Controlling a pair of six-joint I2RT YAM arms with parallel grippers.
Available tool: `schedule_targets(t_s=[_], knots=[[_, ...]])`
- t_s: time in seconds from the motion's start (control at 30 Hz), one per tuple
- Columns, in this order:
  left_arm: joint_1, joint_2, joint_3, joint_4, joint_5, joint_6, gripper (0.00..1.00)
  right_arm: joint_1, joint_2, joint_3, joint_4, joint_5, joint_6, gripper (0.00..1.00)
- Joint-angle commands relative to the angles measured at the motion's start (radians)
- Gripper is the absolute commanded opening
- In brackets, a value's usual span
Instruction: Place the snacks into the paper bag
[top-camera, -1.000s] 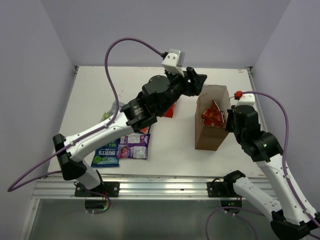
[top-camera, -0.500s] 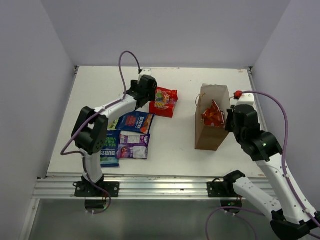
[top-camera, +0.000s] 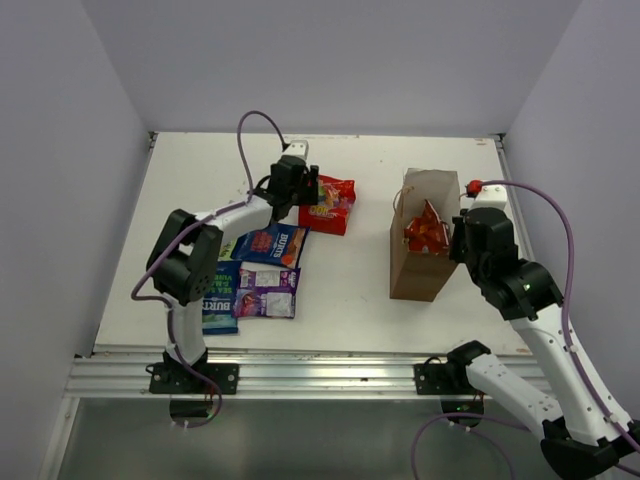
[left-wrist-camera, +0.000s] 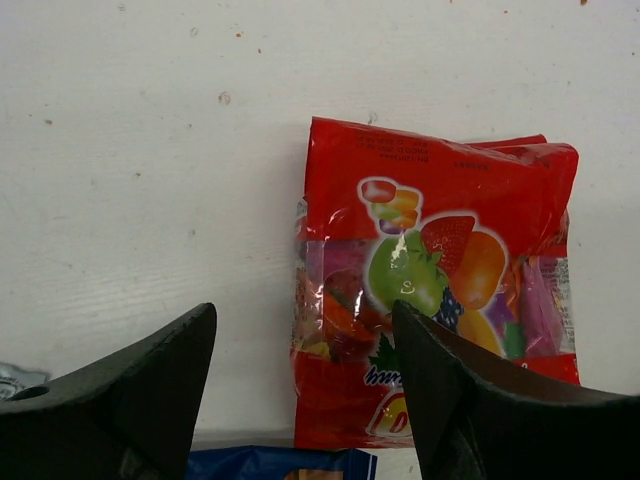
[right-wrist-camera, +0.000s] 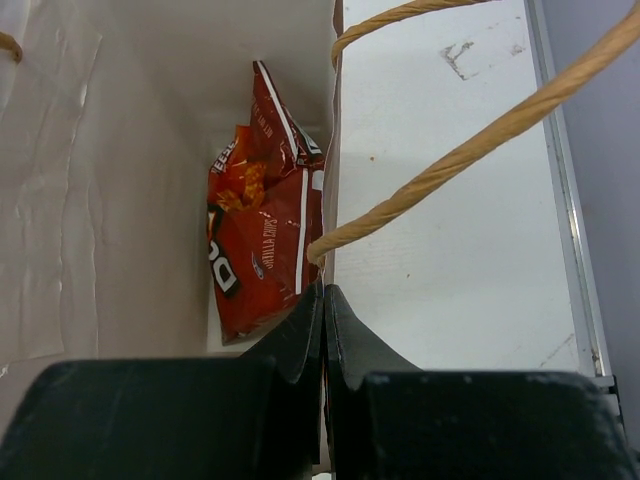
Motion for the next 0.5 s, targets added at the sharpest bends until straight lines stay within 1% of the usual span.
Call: schedule_targets(t_s=[0.0,0.07,0.13,0.17,0.2,0.23,0.27,0.3,0.33,0.47], knots=[[0.030,0.014,-0.057,0.161,0.129,-0.012,0.75,0.003,0.006,-0.006,0.043,-0.021,-0.016,0.00],[0.035,0.042,-0.057,0.174,0.155,-0.012,0.73,0.003,0.011,-0.005,0.045,-0.028,-0.016,0.00],[0.036,0.068,-0.027,0.140,0.158,-0.014,0.65,0.003,0.014,-0.005,0.046,-0.029,-0.017,0.00],[0.036,0.080,-0.019,0.132,0.160,-0.015,0.60,0.003,0.012,-0.005,0.048,-0.029,-0.019,0.00],[0.038,0.097,-0.014,0.129,0.166,-0.017,0.51,0.003,0.011,-0.005,0.048,-0.029,-0.017,0.00],[0.038,0.100,-0.014,0.134,0.178,-0.018,0.34,0.003,0.011,-0.006,0.049,-0.028,-0.017,0.00],[0.038,0.103,-0.014,0.137,0.182,-0.017,0.26,0.003,0.011,-0.006,0.048,-0.026,-0.019,0.00],[0.038,0.105,-0.014,0.138,0.186,-0.017,0.16,0.003,0.009,-0.006,0.048,-0.026,-0.020,0.00],[0.038,0.105,-0.014,0.141,0.186,-0.017,0.00,0.003,0.011,-0.006,0.048,-0.026,-0.019,0.00],[0.038,0.064,-0.023,0.147,0.178,-0.020,0.00,0.003,0.011,-0.006,0.048,-0.026,-0.020,0.00]])
